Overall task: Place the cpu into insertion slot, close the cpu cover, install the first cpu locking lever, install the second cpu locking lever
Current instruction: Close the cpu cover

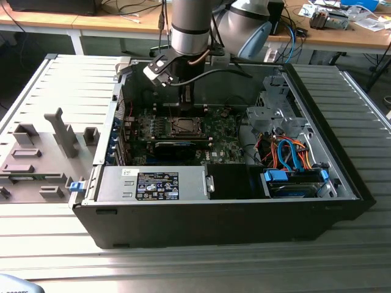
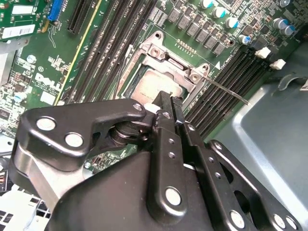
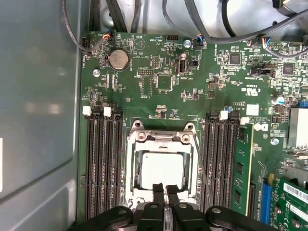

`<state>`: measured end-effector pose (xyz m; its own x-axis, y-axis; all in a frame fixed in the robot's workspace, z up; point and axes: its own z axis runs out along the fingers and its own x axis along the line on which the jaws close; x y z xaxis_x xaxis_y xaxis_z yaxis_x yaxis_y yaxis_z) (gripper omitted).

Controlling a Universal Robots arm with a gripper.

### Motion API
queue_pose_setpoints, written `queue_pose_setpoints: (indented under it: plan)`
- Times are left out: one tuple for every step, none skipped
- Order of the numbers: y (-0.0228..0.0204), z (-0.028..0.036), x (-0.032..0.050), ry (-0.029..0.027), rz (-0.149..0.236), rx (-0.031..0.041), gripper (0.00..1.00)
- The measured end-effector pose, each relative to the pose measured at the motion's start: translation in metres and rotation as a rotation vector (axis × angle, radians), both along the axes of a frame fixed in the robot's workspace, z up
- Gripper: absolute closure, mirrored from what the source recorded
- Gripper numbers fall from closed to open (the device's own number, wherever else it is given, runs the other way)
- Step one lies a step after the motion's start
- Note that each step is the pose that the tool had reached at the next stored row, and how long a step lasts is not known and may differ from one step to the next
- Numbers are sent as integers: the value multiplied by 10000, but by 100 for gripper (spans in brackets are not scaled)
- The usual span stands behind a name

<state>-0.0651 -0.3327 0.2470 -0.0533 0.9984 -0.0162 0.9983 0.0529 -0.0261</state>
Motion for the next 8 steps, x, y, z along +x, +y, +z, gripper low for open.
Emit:
queue_pose_setpoints:
  plan:
    - [0, 11, 0, 0, 0, -1, 84]
    - [0, 28, 0, 0, 0, -3, 84]
    - [0, 41, 0, 0, 0, -4, 84]
    - [0, 58, 0, 0, 0, -4, 84]
    - [0, 75, 0, 0, 0, -4, 84]
    - [0, 101, 0, 0, -1, -5, 84]
    - [0, 131, 0, 0, 0, -4, 84]
    - [0, 148, 0, 0, -1, -5, 84]
